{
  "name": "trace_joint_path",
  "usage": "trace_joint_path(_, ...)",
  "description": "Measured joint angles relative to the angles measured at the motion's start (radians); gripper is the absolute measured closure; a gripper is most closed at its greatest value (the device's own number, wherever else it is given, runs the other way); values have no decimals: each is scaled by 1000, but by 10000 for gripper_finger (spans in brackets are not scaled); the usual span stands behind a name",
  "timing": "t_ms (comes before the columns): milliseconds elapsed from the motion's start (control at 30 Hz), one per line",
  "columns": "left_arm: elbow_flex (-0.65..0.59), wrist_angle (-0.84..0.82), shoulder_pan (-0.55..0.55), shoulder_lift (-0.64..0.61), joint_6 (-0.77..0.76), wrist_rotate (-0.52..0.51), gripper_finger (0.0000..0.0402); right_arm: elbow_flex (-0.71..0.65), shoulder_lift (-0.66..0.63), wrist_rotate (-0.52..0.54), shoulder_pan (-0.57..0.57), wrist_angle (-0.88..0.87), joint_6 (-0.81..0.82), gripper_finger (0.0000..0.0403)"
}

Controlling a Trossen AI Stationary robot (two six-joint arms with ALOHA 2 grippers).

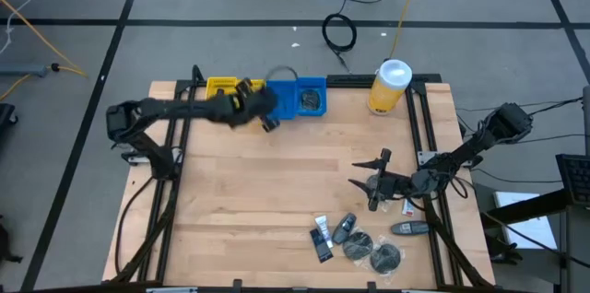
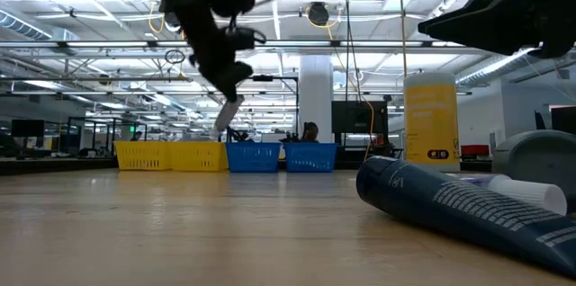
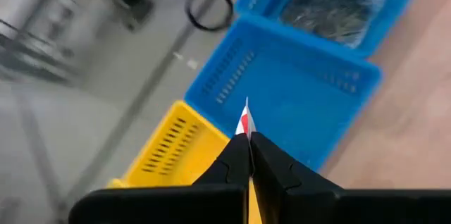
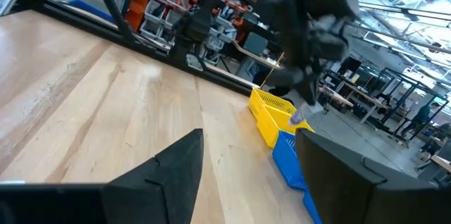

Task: Pick & Place Travel size toiletries
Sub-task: Put the white toothpaste into the right yellow bin

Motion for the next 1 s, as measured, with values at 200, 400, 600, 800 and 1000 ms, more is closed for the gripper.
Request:
trace_joint_path(200,-31,-19,233,0,-86,236,400,0,0,0,0,-10,21,187)
trace_joint_path(400,-31,-14,383,1,-155,548,396,0,0,0,0,-12,24,192)
trace_joint_path(600,-31,-43,474,15,-192,608,395,0,0,0,0,-11,24,192)
trace_joint_path(800,-30,-40,522,72,-186,691,392,0,0,0,-1,-11,24,193)
trace_joint_path(1000,-31,-9,535,145,-181,706,383,0,0,0,-1,-11,24,193)
